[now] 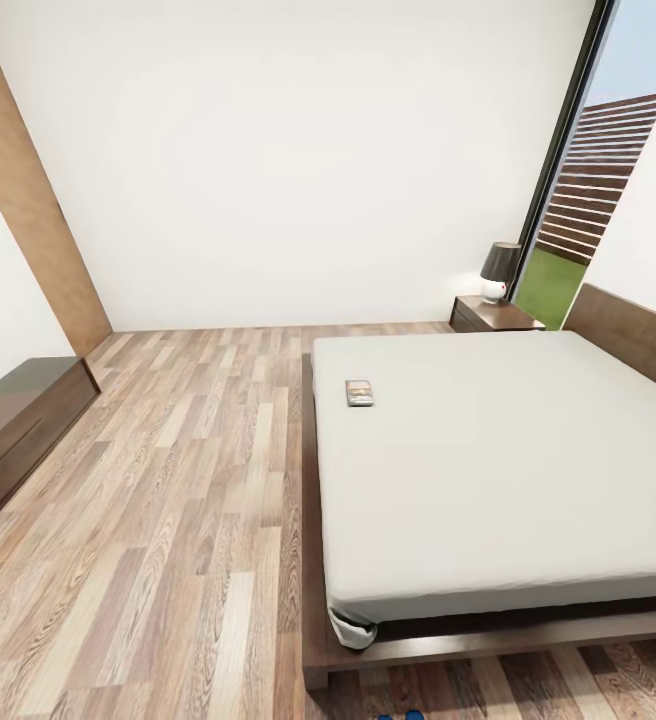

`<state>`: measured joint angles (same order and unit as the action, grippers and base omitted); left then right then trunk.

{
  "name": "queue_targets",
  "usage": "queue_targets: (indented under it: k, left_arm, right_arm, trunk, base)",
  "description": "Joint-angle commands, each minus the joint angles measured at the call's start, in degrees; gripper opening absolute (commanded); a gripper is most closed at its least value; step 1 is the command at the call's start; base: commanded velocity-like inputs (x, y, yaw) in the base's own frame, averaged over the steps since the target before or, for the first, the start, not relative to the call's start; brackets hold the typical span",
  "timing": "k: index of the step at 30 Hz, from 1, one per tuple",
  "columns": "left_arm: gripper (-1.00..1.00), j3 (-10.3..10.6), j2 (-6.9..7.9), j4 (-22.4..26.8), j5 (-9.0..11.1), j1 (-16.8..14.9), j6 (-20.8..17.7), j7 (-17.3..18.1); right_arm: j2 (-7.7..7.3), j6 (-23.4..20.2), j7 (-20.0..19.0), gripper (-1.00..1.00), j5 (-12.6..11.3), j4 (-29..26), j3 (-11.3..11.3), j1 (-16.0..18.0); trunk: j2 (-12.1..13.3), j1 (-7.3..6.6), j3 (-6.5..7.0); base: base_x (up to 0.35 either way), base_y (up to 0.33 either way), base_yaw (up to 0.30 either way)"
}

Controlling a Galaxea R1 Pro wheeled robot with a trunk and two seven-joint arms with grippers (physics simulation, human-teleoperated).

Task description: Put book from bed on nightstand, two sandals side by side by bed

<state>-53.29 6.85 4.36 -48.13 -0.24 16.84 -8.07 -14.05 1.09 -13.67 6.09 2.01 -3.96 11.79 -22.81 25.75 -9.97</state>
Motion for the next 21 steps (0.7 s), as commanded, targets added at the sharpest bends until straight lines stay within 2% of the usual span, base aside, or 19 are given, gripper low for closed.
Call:
queue_targets:
  k: [1,16,21]
  left_arm:
    - [1.00,-0.3,0.00,-0.1,-0.6,0.0,0.2,-0.3]
    - [1.00,-0.3,-0.17,-0.1,-0.6,0.0,0.2,-0.3]
    - [1.00,-0.3,-0.21,-0.1,-0.6,-0.1,0.2,-0.3]
  right_arm:
    - [-0.02,0.1,-0.1,1.00,0.6,0.2,-0.4,0.1]
    - [0.50,0.1,-0.1,1.00,0.6,0.1,-0.5,0.1]
    - [0.61,0.1,-0.1,1.00,0.6,0.1,-0.5,0.1]
  trunk:
    - [-0.1,0.03,-0.10]
    - [-0.1,0.03,-0.10]
    - [-0.1,0.03,-0.10]
  base:
    - [0.000,0.000,0.000]
    - [0.000,0.000,0.000]
    - [-0.078,0.000,0.000]
